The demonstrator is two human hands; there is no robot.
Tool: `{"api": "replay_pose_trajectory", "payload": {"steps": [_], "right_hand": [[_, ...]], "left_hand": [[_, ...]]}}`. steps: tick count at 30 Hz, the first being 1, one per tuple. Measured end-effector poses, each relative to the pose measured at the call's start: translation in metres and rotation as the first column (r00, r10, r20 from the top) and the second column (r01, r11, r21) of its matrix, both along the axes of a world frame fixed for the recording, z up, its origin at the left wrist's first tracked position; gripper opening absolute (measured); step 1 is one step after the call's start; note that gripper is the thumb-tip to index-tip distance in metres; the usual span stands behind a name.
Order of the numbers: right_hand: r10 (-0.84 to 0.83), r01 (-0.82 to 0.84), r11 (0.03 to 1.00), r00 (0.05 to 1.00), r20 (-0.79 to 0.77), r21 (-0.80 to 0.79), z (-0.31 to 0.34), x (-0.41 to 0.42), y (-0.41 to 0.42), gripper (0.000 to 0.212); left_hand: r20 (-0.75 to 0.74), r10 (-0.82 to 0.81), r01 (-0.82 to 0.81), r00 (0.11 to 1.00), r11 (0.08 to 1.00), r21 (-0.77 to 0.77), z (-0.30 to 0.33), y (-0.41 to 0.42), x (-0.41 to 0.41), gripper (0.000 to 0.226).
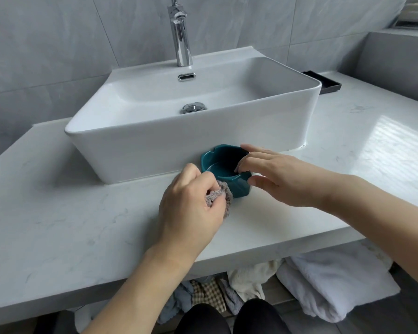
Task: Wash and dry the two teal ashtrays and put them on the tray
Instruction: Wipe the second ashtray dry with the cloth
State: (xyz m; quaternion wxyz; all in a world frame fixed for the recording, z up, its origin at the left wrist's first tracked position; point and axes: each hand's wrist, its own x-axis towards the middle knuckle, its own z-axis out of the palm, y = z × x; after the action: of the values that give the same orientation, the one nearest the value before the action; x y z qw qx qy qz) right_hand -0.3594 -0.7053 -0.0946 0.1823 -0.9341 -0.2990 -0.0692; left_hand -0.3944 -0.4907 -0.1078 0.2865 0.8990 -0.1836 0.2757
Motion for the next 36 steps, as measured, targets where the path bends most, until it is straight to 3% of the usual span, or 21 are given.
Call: {"api": "replay_pose_trajectory", "payload": {"steps": [4, 10, 16, 21, 23, 28, 36], "right_hand": [[0.027, -0.027, 0.999, 1.000, 0.003, -0.041, 0.002, 0.001, 0.002, 0.025], [0.052, -0.050, 0.998, 0.998, 0.047, -0.048, 0.003, -0.001, 0.010, 0.023], [0.006, 0.011, 0.996, 0.980, 0.200, -0.085, 0.000, -0.011, 0.028, 0.027], [0.086, -0.092, 0.995, 0.988, 0.126, 0.036, -0.002, -0.012, 0.015, 0.037], [0.048, -0.057, 0.995, 0.992, 0.115, 0.084, -0.003, -0.010, -0.006, 0.042], [0.000, 0.004, 0.999, 0.997, -0.073, 0.047, -0.015, -0.008, -0.020, 0.015], [0.057, -0.060, 0.998, 0.991, 0.119, 0.021, -0.016, -0.002, -0.009, 0.022]], "left_hand": [[0.044, -0.028, 0.030, 0.999, 0.999, -0.028, 0.003, -0.002, 0.000, 0.010], [-0.094, 0.012, -0.017, 0.995, 0.998, -0.053, -0.006, 0.010, 0.005, 0.012], [-0.125, -0.066, 0.035, 0.990, 0.972, -0.231, -0.003, 0.013, 0.009, 0.012], [-0.173, -0.074, 0.056, 0.982, 0.992, -0.109, -0.009, 0.017, 0.011, 0.014], [-0.184, -0.066, 0.050, 0.981, 0.995, -0.090, -0.007, 0.017, 0.013, 0.013], [-0.110, -0.132, 0.100, 0.985, 0.962, -0.256, -0.003, 0.011, 0.010, 0.010], [-0.184, -0.038, 0.018, 0.982, 0.994, -0.108, -0.004, -0.001, 0.007, 0.015]]}}
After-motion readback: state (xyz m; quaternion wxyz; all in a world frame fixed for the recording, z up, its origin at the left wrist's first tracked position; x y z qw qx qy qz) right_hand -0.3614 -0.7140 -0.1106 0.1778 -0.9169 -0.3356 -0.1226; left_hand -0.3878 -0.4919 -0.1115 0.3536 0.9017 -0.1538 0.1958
